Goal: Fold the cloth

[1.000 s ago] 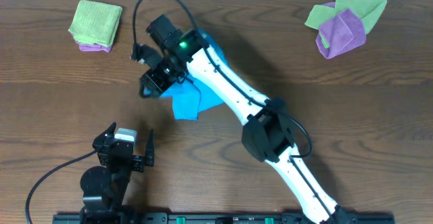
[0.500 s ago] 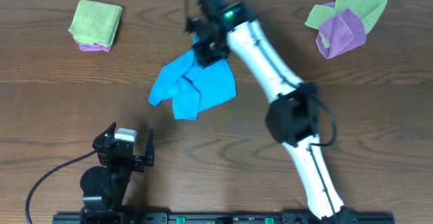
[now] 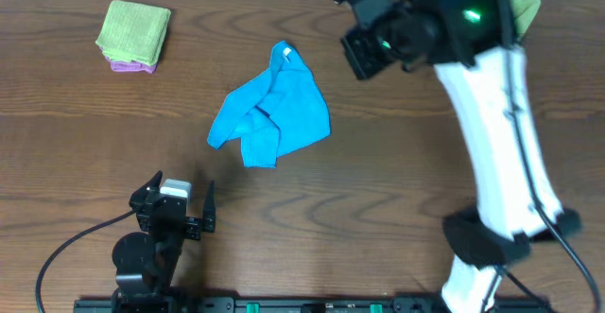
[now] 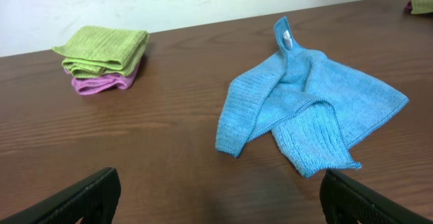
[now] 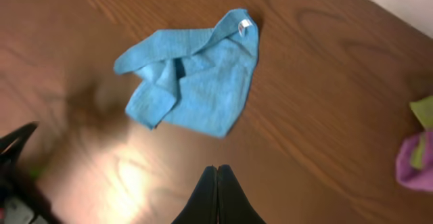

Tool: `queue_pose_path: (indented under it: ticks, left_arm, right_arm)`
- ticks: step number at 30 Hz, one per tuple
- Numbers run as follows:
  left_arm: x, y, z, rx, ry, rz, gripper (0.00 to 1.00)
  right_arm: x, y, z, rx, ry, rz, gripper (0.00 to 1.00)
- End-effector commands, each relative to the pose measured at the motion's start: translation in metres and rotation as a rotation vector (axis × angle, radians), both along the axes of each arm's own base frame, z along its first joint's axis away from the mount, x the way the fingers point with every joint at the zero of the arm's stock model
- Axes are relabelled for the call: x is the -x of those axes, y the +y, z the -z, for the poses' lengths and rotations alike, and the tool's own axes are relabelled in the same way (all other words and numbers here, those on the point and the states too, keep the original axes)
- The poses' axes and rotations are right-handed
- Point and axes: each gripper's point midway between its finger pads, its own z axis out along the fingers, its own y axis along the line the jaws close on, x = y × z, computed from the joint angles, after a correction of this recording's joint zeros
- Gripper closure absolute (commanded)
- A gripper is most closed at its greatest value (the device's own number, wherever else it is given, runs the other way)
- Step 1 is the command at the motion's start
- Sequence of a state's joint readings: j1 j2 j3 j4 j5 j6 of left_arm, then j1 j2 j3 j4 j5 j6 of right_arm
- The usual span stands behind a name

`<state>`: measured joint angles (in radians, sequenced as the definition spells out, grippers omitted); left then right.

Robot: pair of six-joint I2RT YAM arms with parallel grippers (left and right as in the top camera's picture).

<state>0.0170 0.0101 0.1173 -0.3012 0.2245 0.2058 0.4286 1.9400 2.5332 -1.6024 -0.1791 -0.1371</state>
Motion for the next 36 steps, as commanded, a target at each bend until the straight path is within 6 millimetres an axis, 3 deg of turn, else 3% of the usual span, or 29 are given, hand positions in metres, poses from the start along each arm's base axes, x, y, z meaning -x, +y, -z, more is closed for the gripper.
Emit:
queue_pose_path:
  ticks: [1,6,10,13,16,20,24,26,28,30,31,32,36]
  left_arm:
    - [-0.001,0.003,0.01,0.001,0.017,-0.016,0.05]
    - [0.0,-0.008,0.004,0.029,-0.003,0.041,0.04]
    - [0.012,-0.052,-0.011,0.244,0.001,0.266,0.05]
    - [0.032,-0.087,-0.034,0.43,0.012,0.483,0.05]
    - [0.05,-0.106,-0.054,0.579,0.045,0.626,0.05]
    - [0.05,-0.106,-0.066,0.622,0.027,0.631,0.04]
    - [0.052,-0.108,-0.077,0.644,-0.001,0.652,0.05]
    - [0.057,-0.111,-0.085,0.731,0.034,0.673,0.05]
    - [0.059,-0.111,-0.094,0.791,0.042,0.682,0.04]
    - [0.06,-0.111,-0.098,0.825,0.048,0.683,0.04]
    - [0.059,-0.11,-0.099,0.828,0.045,0.675,0.05]
    - [0.058,-0.109,-0.099,0.83,0.042,0.665,0.04]
    - [0.047,-0.102,-0.09,0.901,0.086,0.572,0.05]
  right_arm:
    - [0.021,-0.01,-0.02,0.011,-0.038,-0.007,0.98]
    - [0.063,-0.027,-0.055,-0.018,-0.107,-0.014,0.99]
    - [0.094,-0.046,-0.058,-0.007,-0.13,-0.001,0.98]
    - [0.117,-0.058,-0.045,-0.003,-0.13,-0.001,0.99]
    - [0.138,-0.068,-0.023,-0.002,-0.123,-0.003,0.99]
    - [0.167,-0.075,0.012,-0.014,-0.074,-0.019,0.98]
    - [0.19,-0.065,0.032,-0.097,-0.025,-0.076,0.98]
    - [0.197,-0.061,0.037,-0.126,-0.004,-0.099,0.84]
    - [0.2,-0.06,0.038,-0.134,0.002,-0.105,0.51]
    - [0.2,-0.06,0.037,-0.135,-0.001,-0.106,0.26]
    - [0.199,-0.06,0.037,-0.136,-0.003,-0.106,0.08]
    - [0.198,-0.059,0.036,-0.138,-0.007,-0.106,0.01]
    - [0.194,-0.057,0.033,-0.147,-0.03,-0.108,0.01]
